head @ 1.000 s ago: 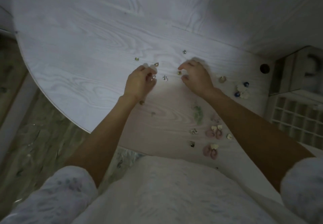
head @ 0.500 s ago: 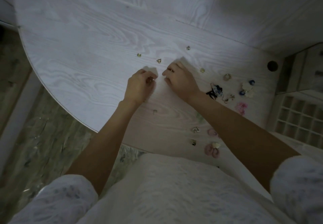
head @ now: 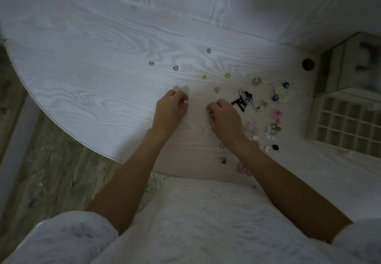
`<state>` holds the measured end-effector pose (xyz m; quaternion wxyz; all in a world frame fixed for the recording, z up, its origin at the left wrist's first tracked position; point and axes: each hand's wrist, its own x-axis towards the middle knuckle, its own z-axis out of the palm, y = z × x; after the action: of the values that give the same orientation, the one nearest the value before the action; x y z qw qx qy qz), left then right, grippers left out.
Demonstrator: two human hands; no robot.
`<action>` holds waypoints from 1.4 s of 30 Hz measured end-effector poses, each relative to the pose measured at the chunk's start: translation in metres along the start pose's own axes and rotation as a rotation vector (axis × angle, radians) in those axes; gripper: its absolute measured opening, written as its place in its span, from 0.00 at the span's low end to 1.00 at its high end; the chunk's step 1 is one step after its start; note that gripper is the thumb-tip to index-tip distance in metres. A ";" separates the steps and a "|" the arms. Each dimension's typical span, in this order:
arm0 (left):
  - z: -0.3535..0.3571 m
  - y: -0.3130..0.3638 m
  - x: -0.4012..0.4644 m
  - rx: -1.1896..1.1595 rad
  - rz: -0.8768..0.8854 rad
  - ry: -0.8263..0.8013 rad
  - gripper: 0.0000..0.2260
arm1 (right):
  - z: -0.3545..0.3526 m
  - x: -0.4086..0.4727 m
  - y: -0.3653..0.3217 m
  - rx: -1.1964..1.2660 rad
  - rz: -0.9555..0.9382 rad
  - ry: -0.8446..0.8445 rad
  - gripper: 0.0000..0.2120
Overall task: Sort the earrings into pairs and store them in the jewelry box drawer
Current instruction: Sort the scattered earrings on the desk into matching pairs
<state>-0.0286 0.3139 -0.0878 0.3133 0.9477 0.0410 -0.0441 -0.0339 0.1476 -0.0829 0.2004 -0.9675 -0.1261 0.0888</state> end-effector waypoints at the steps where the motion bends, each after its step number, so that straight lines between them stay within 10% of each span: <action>1: 0.002 0.003 -0.003 -0.010 0.001 -0.007 0.07 | -0.002 0.000 0.002 0.027 0.030 0.012 0.07; 11: 0.031 0.045 -0.025 -0.270 -0.081 -0.015 0.10 | -0.010 -0.001 0.000 0.441 0.248 -0.042 0.14; 42: -0.008 -0.012 -0.070 -0.072 -0.193 0.091 0.04 | -0.018 0.053 0.016 0.110 0.046 0.001 0.03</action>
<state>-0.0989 0.3252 -0.0810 0.3394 0.9285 0.1480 -0.0293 0.0239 0.1417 -0.0800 0.2510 -0.9578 -0.0988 0.0996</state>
